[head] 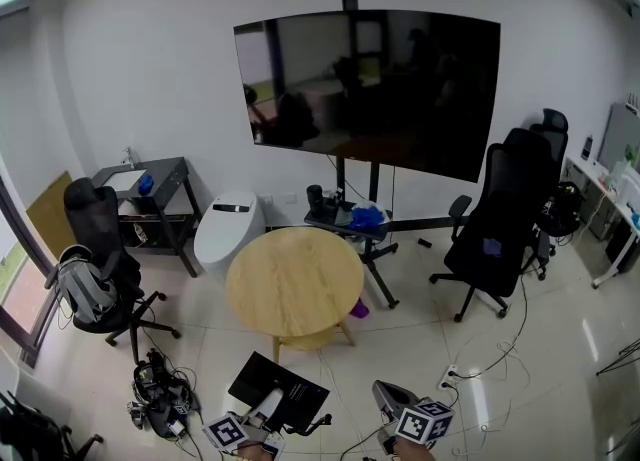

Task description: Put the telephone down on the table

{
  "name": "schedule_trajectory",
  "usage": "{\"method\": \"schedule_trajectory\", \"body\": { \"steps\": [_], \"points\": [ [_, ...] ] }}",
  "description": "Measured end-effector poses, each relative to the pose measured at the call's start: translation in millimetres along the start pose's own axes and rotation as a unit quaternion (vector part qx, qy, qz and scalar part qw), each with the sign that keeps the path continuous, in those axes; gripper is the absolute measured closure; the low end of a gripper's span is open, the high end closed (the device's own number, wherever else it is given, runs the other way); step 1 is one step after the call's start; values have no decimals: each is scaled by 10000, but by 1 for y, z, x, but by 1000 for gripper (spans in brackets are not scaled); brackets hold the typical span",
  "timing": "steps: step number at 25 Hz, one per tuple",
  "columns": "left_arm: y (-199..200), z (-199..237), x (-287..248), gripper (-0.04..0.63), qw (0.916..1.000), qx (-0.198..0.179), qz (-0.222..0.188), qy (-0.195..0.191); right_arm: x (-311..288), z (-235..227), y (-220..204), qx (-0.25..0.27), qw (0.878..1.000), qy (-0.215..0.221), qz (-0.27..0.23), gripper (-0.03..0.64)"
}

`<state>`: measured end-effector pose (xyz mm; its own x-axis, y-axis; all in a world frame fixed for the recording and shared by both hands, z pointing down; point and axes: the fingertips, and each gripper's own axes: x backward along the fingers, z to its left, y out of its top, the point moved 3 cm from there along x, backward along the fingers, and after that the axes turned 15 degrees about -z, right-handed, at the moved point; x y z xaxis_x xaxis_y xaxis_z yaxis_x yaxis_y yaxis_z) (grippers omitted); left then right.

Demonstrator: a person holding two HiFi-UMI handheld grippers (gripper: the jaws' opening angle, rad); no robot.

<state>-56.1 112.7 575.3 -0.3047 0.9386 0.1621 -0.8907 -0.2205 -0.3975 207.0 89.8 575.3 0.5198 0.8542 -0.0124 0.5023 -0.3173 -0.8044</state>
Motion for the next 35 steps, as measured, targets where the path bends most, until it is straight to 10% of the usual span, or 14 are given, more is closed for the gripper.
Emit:
{"method": "schedule_trajectory", "body": {
  "steps": [15, 35],
  "points": [
    [-22, -2, -16, 423, 9997, 167, -157, 115, -1, -35, 2, -183, 9997, 41, 146, 606],
    [65, 79, -134, 423, 9987, 231, 444, 10, -152, -41, 7, 26, 9990, -417, 171, 606]
  ]
}}
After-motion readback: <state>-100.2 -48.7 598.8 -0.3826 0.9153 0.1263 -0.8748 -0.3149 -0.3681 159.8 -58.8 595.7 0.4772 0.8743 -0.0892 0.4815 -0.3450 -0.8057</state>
